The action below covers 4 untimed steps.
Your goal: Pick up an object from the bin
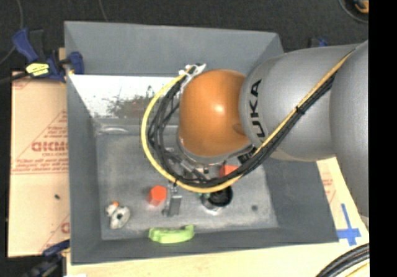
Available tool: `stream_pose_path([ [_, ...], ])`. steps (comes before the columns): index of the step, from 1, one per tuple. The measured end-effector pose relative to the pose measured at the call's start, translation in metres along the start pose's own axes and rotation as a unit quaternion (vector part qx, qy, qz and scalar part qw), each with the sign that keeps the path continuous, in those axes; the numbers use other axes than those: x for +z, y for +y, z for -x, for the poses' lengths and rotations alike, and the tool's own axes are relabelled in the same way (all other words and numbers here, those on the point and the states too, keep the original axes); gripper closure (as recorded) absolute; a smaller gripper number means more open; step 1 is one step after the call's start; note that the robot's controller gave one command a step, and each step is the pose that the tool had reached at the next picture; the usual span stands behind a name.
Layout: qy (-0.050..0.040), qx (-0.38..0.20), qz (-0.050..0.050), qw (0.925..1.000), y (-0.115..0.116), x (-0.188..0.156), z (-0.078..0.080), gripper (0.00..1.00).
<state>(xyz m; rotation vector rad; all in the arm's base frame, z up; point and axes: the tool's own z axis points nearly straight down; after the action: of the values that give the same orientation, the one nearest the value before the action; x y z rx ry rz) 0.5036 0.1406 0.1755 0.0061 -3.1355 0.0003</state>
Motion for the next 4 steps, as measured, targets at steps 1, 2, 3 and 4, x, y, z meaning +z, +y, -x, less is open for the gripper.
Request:
stream_pose_path([
  [1, -0.004, 0.003, 0.001, 1.0, -0.001, -0.004, 0.002, 0.0],
  [2, -0.0017, -0.141, 0.0, 0.99, -0.005, 0.094, 0.035, 0.0],
  [3, -0.0077, -0.14, 0.001, 0.9901, -0.003, 0.061, 0.046, 0.0],
  [4, -0.0012, -0.243, -0.001, 0.9699, -0.011, 0.075, 0.036, 0.0],
])
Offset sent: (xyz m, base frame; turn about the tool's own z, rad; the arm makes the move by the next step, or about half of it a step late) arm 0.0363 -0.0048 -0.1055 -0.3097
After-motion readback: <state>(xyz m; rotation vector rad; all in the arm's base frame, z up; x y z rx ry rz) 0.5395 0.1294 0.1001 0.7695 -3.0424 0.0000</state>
